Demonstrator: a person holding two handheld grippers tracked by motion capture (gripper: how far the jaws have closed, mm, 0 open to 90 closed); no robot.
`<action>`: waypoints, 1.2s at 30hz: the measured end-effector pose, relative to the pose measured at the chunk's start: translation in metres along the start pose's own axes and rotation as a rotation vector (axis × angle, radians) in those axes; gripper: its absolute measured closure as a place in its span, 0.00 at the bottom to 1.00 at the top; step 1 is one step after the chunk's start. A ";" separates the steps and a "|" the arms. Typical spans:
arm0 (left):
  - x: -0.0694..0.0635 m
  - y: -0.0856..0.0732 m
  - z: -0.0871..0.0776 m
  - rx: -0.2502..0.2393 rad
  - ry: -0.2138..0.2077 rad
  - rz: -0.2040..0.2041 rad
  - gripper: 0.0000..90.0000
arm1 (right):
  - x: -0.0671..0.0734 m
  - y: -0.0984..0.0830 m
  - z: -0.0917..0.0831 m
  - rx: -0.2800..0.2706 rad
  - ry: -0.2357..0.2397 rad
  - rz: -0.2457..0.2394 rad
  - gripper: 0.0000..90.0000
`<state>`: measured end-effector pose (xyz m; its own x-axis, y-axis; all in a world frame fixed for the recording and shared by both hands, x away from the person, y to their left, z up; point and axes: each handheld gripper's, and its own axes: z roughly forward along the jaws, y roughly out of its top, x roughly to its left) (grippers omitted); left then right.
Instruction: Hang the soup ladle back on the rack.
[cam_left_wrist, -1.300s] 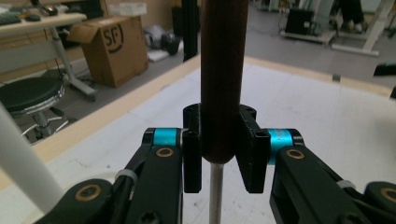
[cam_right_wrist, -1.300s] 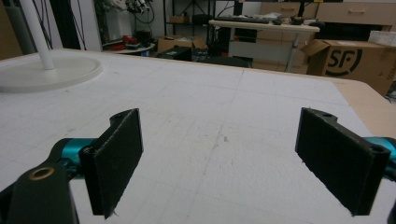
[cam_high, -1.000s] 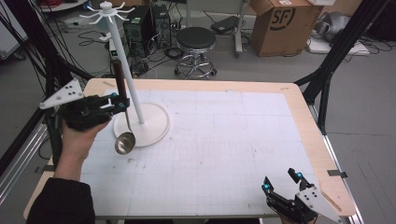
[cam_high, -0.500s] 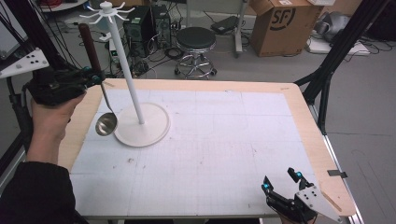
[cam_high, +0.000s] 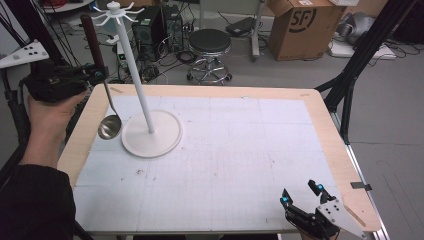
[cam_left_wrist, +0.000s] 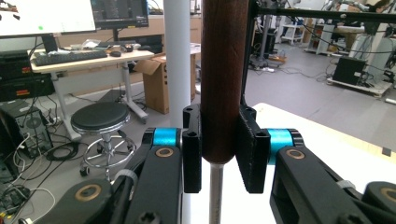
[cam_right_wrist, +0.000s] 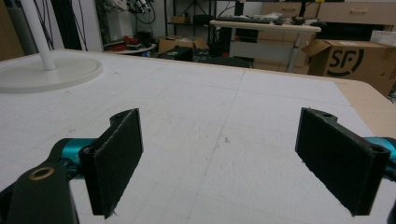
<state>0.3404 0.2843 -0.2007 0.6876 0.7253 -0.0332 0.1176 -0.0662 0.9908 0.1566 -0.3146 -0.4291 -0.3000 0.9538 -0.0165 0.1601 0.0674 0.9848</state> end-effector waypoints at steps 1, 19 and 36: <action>0.000 0.000 0.000 0.000 0.000 0.003 0.82 | 0.000 0.000 0.000 0.000 -0.002 0.000 0.16; 0.001 0.004 0.012 0.019 0.023 -0.005 0.82 | 0.000 0.000 0.000 0.004 -0.006 0.004 0.16; 0.004 0.005 0.029 0.061 0.053 -0.035 0.82 | -0.001 0.000 -0.001 0.000 -0.009 0.007 0.16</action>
<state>0.3646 0.2664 -0.2000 0.6440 0.7627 -0.0590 0.1856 -0.0811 0.9793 0.1563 -0.3162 -0.4293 -0.2903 0.9569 -0.0112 0.1619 0.0607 0.9849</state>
